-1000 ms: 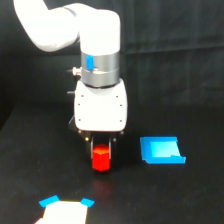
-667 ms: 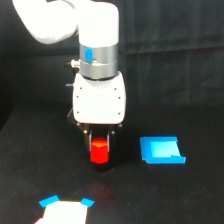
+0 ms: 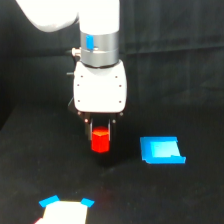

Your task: Pick up the red object from the table

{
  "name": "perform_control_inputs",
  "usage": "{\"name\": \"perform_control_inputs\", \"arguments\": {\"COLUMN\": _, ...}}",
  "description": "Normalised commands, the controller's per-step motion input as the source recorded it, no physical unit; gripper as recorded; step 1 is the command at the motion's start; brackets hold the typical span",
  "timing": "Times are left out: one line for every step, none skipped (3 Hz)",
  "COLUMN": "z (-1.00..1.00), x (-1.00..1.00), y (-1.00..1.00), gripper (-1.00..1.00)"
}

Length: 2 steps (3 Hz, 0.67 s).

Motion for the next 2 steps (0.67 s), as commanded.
{"name": "perform_control_inputs", "arguments": {"z": 1.0, "x": -0.03, "y": 0.53, "gripper": -0.56}}
{"name": "perform_control_inputs", "arguments": {"z": 1.0, "x": -0.01, "y": -0.29, "gripper": -0.37}}
